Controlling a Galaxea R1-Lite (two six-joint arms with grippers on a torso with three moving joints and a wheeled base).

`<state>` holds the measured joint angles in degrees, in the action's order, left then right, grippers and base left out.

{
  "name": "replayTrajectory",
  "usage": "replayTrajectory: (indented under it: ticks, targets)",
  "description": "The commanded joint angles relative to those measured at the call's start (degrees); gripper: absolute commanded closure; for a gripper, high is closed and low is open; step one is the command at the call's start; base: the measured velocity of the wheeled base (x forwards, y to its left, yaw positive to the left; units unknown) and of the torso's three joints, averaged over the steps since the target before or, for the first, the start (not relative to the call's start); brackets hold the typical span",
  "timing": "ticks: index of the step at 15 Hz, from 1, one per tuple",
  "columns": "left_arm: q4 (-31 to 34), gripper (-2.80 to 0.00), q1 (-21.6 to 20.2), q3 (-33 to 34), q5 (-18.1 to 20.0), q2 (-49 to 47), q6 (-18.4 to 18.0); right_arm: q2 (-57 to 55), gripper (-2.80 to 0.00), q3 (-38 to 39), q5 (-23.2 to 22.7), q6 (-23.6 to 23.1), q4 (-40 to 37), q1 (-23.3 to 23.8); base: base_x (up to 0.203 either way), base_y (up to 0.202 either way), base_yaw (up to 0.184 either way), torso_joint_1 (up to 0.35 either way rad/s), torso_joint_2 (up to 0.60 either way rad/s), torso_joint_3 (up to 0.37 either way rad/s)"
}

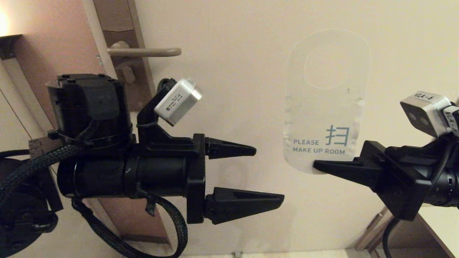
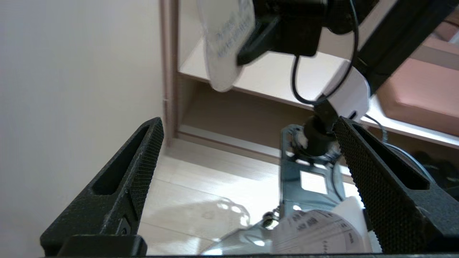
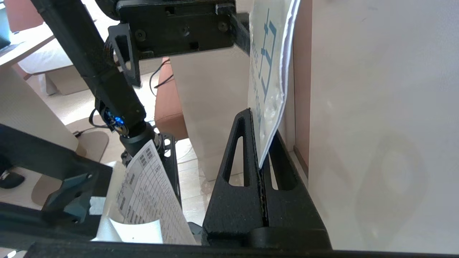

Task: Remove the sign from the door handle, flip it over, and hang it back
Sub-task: Hang the sign back with the other side facing out

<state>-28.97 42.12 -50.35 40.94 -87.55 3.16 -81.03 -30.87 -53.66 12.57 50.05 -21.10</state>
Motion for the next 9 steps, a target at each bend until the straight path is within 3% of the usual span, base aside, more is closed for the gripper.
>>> replayTrajectory:
  ticks: [1, 4, 9]
  targets:
    - [-1.9, 0.0, 0.0, 1.7, -0.9, 1.4, -0.2, 1.6, 0.0, 0.9, -0.3, 0.1, 0.3, 0.0, 0.0, 0.0, 0.0, 0.0, 0.0, 0.0]
    - [-7.4, 0.0, 0.3, 5.0, -4.9, 1.8, -0.4, 2.8, 0.0, 2.7, -0.3, 0.0, 0.3, 0.0, 0.0, 0.0, 0.0, 0.0, 0.0, 0.0]
    - [-7.5, 0.0, 1.0, 6.3, -11.1, 5.6, -0.7, 4.1, 0.0, 3.8, -0.1, -0.1, 0.3, 0.2, 0.0, 0.0, 0.0, 0.0, 0.0, 0.0]
